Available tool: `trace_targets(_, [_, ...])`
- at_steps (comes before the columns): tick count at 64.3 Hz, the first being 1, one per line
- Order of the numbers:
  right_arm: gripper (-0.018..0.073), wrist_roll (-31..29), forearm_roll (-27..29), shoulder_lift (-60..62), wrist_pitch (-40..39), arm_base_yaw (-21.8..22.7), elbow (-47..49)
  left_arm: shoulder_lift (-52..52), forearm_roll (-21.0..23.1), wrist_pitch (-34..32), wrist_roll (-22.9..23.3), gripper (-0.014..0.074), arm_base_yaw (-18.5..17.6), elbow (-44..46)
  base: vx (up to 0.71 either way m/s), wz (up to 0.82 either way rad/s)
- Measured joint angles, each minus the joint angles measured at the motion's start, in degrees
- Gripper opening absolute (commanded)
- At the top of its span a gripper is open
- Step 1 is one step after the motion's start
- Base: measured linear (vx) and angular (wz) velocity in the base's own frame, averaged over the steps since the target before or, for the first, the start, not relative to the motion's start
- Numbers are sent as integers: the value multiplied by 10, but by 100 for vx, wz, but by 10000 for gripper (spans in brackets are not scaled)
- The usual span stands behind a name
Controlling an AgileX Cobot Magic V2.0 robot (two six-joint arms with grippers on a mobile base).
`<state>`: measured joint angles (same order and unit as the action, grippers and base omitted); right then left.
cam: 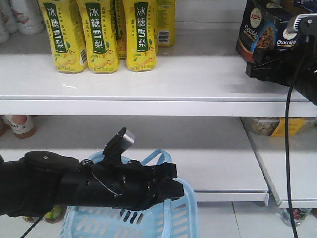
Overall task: Left arm holds basket, right arm returns cookies
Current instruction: 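Raise the cookie box with the right gripper onto the upper shelf, then open the right gripper and withdraw it from the placed box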
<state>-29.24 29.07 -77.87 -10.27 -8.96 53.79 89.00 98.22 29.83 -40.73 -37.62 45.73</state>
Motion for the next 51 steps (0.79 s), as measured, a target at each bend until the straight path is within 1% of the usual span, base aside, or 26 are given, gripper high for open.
trace_targets(23, [517, 0, 2, 54, 38, 0, 0, 0, 0, 0, 0, -6, 0, 0, 0, 0])
trace_targets(51, [517, -9, 2, 124, 126, 0, 0, 0, 0, 0, 0, -6, 0, 0, 0, 0])
